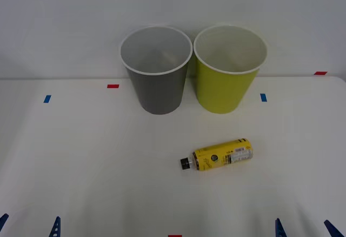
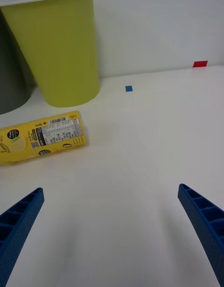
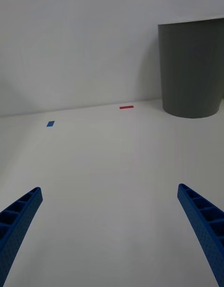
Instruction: Put cans in the gray bin and PET bottles in the light green bin.
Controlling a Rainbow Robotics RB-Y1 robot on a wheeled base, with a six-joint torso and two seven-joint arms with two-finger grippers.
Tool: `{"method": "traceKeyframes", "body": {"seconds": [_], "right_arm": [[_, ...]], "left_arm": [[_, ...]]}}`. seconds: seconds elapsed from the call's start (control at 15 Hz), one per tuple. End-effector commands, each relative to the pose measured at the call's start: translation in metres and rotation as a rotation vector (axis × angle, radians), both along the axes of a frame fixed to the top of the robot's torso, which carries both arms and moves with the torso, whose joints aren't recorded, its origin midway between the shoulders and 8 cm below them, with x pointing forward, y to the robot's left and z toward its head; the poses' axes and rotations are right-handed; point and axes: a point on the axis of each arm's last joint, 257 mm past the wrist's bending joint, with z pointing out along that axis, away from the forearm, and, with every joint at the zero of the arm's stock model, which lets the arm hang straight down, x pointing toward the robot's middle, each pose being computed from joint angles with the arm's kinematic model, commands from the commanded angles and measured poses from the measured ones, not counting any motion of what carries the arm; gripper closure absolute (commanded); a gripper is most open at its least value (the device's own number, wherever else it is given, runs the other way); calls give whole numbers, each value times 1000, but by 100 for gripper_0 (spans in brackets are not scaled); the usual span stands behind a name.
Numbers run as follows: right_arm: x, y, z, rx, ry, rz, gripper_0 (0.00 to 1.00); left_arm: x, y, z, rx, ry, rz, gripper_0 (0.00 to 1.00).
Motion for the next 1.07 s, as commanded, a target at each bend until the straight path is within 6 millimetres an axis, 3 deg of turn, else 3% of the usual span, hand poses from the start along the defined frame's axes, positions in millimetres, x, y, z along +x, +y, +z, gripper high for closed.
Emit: {"method": "traceKeyframes", "body": {"seconds": [0.07, 0.33, 0.67, 1.07], "right_arm": [[16, -16, 13, 33, 70, 16, 0], [30, -18, 12, 127, 132, 53, 0], [53, -21, 32, 137, 240, 137, 0], [83, -16, 44, 354, 384, 149, 0]], "left_arm": [[0, 0, 0, 0, 0, 0, 0], [0, 0, 0, 0, 0, 0, 0], [0, 0, 0, 0, 0, 0, 0], [0, 0, 0, 0, 0, 0, 0]]}}
